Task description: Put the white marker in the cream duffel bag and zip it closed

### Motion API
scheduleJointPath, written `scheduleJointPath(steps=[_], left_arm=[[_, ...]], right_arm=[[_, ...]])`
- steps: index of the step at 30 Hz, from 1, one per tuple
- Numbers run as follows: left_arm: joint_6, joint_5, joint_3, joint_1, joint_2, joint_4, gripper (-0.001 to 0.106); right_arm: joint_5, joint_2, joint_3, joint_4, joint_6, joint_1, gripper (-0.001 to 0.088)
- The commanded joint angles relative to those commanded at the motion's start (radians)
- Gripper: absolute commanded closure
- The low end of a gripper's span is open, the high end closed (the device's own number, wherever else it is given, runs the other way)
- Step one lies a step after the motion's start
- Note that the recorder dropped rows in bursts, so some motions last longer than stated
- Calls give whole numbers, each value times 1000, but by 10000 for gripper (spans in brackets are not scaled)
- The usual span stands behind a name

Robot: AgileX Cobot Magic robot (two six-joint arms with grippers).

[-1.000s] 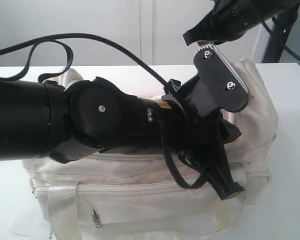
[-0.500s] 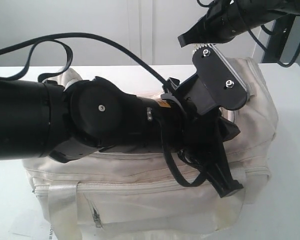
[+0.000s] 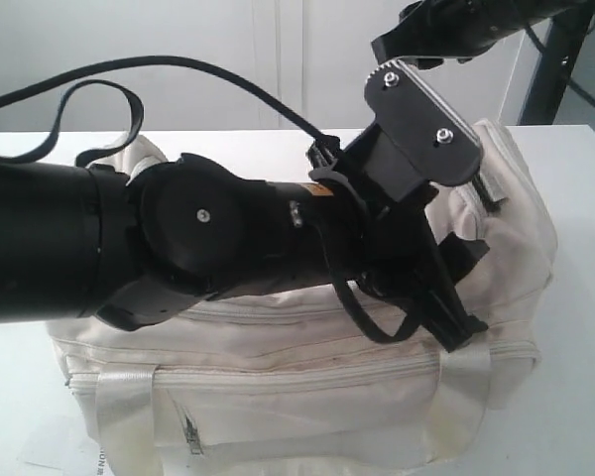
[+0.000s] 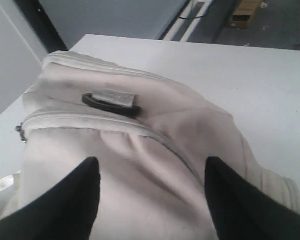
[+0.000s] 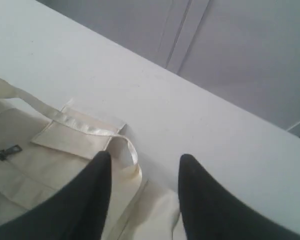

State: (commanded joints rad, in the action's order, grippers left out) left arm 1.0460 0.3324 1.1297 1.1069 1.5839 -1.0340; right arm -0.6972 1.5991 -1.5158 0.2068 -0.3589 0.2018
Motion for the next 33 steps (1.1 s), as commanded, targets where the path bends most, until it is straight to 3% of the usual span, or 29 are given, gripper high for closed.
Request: scheduleJointPath(steps=[3,7,11,14,16,18,24,28,33], left_arm=[[0,-25,0,0,-48,-5,312],[34,-125,0,0,-137,-5,355],[96,-215,0,-6,-187,-5,600],[177,-321,0,-29,-207,-3,904],[215,-412,-2,-54,-221,14,1050],[209,-505,-2,-78,-234,54,1047],[82,-726,-2,-230,-299,154,1050],[-85,-885,-2,-375,-338,347,1050],[-268,-996,0,-518,-367,518,1050]], right_arm=[[-124,-54,2,2,4,-45,450],[-225,-117,2,2,4,-45,452],[-279,-156,2,0,4,-45,516],[-322,-175,9,-2,-9,-45,633],[-343,-196,23,-2,-26,-45,749],[-354,-215,51,2,-47,-45,872],[-323,-263,127,27,-84,-45,868],[-308,-268,136,22,-86,-45,868],[-287,-266,144,-114,-72,-45,868]])
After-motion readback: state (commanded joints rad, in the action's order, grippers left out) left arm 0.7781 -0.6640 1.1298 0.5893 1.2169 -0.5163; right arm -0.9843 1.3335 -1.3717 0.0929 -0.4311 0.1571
